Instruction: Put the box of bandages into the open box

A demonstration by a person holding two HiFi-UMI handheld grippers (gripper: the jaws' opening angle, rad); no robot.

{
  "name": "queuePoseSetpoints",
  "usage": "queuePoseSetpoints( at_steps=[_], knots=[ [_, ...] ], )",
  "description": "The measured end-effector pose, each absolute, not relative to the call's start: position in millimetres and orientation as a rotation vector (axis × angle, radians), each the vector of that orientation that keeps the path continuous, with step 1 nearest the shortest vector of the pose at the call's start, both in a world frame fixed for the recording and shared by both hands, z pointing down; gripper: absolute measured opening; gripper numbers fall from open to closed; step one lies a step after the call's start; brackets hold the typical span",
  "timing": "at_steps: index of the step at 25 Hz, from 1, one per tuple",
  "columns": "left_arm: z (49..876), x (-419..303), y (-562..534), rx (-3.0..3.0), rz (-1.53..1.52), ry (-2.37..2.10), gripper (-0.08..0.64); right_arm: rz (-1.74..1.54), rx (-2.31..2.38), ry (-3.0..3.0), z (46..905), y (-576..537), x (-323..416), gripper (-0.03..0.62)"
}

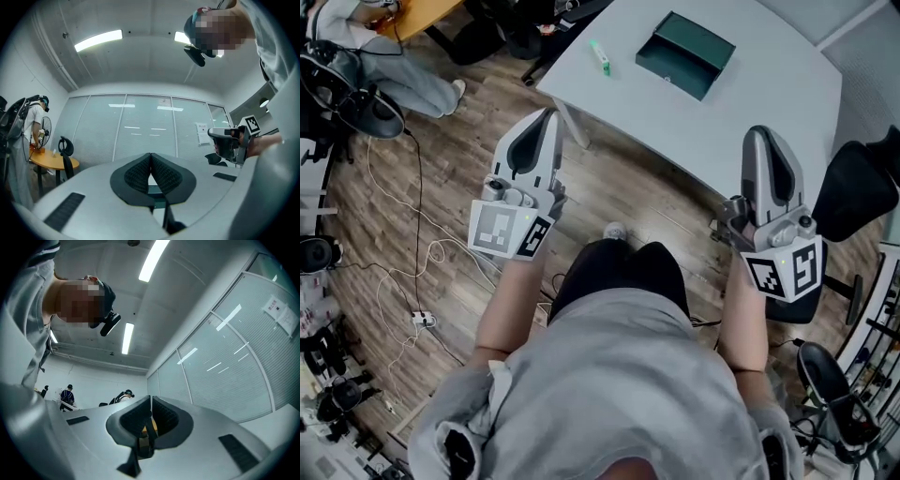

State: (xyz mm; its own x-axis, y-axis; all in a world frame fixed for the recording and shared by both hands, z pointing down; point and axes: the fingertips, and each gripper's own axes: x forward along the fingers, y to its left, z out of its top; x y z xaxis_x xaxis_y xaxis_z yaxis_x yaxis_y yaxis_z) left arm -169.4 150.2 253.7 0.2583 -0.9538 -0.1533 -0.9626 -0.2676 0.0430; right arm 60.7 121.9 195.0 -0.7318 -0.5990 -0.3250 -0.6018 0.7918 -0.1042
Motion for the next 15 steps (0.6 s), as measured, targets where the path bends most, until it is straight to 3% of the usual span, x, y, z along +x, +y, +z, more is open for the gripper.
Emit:
queuePoseSetpoints(
  at_steps=[15],
  knots=[
    [280.8, -201.1, 20.0, -2.369, 0.184, 2.023, 0.018, 0.03, -0.748, 2.686, 199.5, -25.9, 22.3, 0.051]
  ],
)
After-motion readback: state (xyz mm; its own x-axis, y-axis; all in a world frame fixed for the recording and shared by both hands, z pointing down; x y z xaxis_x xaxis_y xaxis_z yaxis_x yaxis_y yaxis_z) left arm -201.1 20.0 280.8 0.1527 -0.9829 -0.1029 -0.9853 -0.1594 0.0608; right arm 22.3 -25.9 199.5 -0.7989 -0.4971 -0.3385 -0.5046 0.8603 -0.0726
